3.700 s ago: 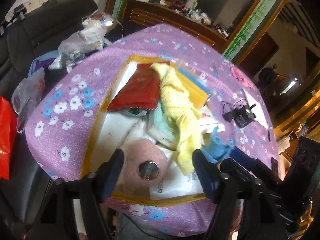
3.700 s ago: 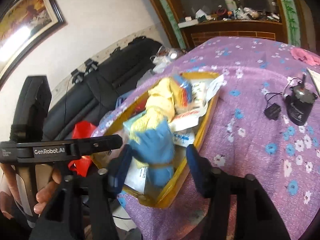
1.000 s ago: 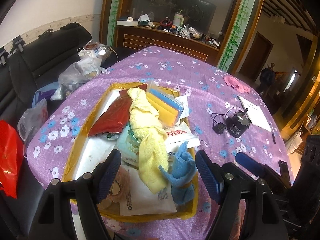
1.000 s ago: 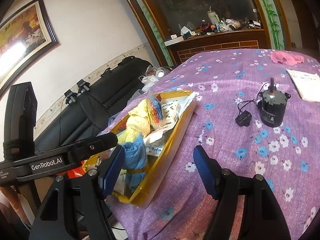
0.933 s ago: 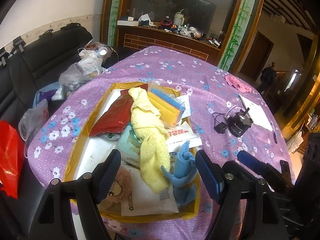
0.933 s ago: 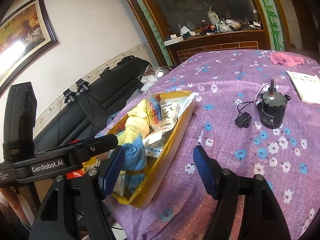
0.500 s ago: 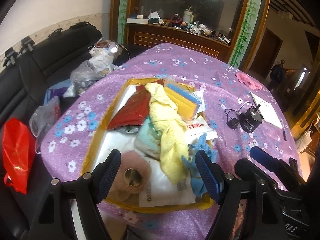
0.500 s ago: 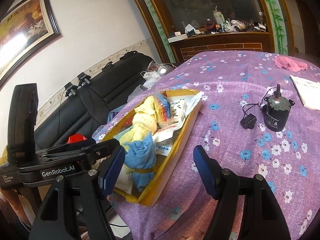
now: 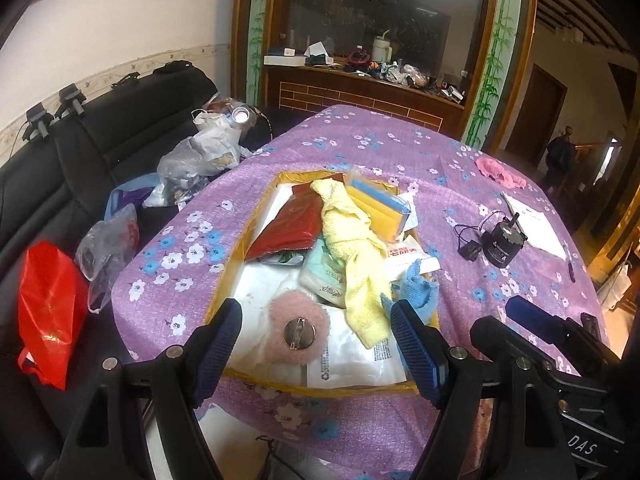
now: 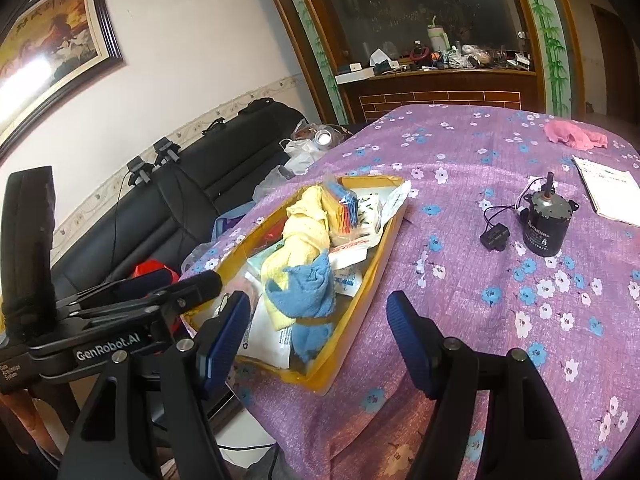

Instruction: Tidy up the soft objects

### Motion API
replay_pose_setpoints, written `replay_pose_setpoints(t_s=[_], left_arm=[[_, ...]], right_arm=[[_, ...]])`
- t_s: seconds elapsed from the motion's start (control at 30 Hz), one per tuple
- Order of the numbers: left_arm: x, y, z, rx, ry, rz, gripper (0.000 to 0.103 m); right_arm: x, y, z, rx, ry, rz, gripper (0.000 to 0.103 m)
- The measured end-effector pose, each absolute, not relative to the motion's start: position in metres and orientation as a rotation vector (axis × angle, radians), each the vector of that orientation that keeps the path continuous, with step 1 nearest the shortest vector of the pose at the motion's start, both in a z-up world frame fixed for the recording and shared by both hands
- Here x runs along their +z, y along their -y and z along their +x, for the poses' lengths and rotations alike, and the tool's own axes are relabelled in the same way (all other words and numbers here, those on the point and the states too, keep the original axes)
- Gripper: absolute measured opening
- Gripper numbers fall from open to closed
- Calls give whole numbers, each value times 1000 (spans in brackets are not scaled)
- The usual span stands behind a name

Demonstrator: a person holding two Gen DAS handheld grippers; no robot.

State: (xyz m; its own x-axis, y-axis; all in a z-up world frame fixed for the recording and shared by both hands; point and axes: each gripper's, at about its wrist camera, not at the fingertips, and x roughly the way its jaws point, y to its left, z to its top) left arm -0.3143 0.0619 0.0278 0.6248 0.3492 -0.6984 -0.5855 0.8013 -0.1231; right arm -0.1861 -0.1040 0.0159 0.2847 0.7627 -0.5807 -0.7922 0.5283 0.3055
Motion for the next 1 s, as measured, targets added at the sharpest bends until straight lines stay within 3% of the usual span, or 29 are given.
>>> replay_pose_setpoints(t_s=[1.0], left_arm=[[12,-91,-285,580,-754,-371,80]], right_arm=[[6,64,-160,1045,-789,-76,70]])
